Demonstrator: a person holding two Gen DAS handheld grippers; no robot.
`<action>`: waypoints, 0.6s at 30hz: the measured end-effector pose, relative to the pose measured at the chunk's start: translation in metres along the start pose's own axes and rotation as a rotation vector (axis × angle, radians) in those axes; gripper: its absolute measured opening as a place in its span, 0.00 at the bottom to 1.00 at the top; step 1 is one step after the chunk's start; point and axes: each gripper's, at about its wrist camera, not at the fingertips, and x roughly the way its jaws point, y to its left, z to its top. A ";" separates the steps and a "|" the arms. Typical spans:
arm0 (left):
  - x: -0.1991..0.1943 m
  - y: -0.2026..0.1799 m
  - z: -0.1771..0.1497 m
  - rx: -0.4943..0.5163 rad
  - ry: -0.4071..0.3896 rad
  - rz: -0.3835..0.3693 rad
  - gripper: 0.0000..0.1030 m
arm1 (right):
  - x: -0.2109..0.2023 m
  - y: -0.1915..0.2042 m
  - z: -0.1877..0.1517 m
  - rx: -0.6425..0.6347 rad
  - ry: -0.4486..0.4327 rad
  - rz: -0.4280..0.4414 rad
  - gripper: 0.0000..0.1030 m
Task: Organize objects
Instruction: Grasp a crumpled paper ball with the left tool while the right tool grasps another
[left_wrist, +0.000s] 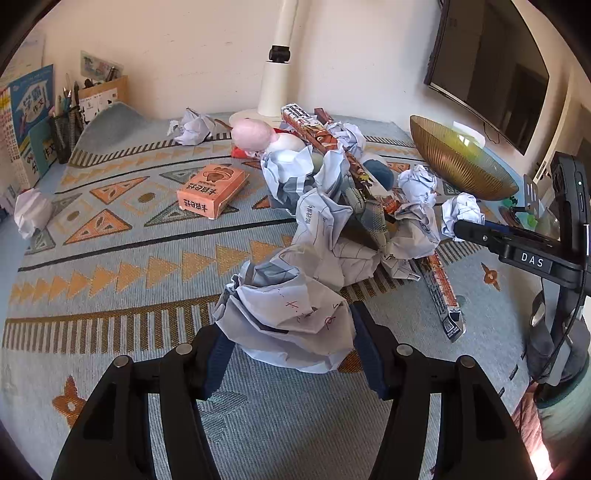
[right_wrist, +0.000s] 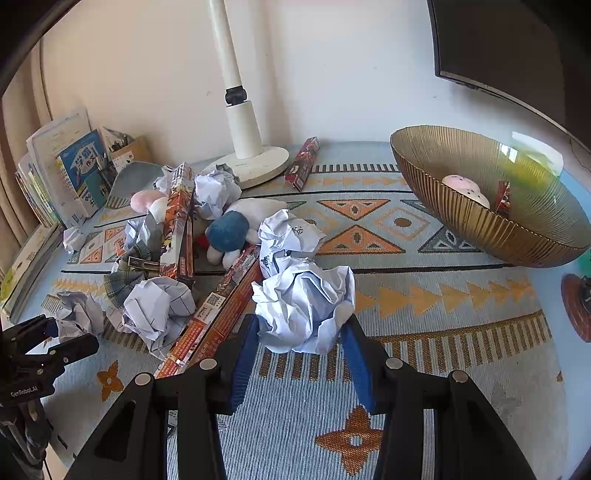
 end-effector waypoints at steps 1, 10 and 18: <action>0.000 0.001 0.000 -0.006 -0.002 0.002 0.56 | 0.000 0.000 0.000 0.003 -0.001 -0.005 0.44; 0.003 -0.001 0.000 -0.001 0.010 0.036 0.56 | 0.003 -0.002 0.002 0.011 0.014 -0.026 0.44; 0.005 0.001 0.000 -0.011 0.019 0.052 0.56 | 0.002 -0.003 0.001 0.013 0.011 -0.043 0.44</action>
